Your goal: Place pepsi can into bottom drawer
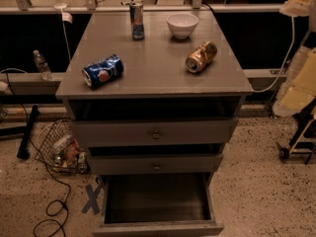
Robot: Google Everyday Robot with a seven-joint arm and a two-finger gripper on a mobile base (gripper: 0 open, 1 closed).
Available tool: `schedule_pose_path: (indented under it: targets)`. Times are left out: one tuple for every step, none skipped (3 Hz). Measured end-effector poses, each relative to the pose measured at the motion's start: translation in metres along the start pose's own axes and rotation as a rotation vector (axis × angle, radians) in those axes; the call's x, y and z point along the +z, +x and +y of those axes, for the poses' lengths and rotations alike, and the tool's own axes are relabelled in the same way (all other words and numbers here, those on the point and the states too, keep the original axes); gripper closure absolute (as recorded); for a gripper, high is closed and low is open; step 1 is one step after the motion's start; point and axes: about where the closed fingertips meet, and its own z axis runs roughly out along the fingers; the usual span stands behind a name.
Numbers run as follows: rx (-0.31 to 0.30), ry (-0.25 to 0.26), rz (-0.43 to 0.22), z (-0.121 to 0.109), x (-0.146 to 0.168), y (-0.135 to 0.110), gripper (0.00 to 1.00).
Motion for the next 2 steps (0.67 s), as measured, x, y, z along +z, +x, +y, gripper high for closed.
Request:
schedule_pose_path:
  targets:
    - [0.000,0.000,0.000,0.000,0.000,0.000,0.00]
    - [-0.055,-0.013,-0.067,-0.019,0.024,-0.021,0.00]
